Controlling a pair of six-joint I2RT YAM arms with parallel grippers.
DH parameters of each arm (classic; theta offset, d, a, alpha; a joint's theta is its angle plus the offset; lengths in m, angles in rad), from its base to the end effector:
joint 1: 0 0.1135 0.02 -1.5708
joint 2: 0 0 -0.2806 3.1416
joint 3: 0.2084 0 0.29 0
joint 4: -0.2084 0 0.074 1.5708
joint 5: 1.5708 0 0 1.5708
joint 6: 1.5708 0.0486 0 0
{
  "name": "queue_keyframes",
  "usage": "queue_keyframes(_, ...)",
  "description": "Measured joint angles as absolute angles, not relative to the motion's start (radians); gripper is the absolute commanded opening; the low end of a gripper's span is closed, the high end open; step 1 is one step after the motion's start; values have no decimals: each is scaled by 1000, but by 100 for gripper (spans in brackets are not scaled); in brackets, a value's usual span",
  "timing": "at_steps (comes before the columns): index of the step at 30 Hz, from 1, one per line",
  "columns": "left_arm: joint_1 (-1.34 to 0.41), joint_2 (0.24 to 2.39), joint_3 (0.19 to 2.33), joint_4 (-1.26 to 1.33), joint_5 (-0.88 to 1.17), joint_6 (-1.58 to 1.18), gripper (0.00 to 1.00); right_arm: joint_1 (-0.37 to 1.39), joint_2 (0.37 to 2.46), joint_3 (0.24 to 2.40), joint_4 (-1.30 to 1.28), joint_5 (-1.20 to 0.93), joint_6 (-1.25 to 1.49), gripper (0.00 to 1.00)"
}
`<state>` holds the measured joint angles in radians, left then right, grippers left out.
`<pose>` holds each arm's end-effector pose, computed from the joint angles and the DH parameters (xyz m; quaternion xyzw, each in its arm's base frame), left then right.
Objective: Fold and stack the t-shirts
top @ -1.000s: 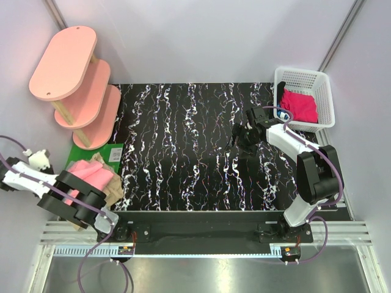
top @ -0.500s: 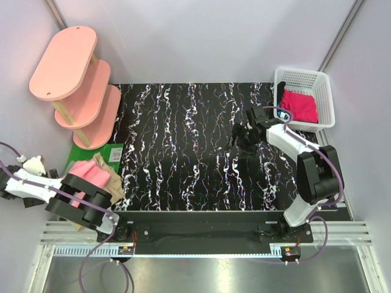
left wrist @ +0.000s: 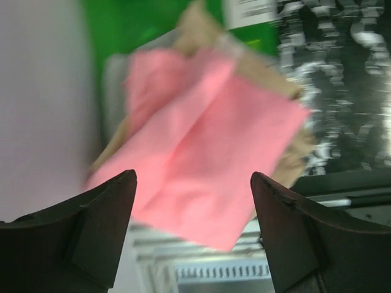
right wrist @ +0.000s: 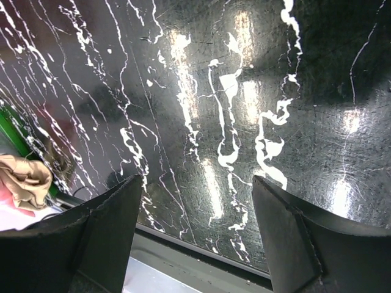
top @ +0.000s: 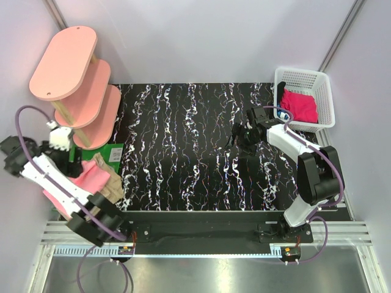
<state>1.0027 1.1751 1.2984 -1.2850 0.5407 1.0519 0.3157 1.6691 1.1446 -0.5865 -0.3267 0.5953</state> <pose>0.1459 0.1821 0.3607 0.0774 0.9420 0.0323 0.3250 0.3530 0.1317 0.1950 0.0972 0.9565 0.2411 0.1323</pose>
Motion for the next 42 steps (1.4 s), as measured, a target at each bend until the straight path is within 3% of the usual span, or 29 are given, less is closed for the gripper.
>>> queue_keyframes(9,776,1407,1226,-1339,562,973,74,316,1641,1125,-572,-331,596,80)
queue_keyframes(21,774,1549,1234,-1311,521,901,71,316,1641,1124,-572,-331,599,80)
queue_keyframes(33,804,1567,1227,-999,397,673,69,316,1641,1097,-562,-332,599,80)
queue_keyframes(42,810,1503,1071,-810,312,621,71,316,1637,1078,-519,-368,599,83)
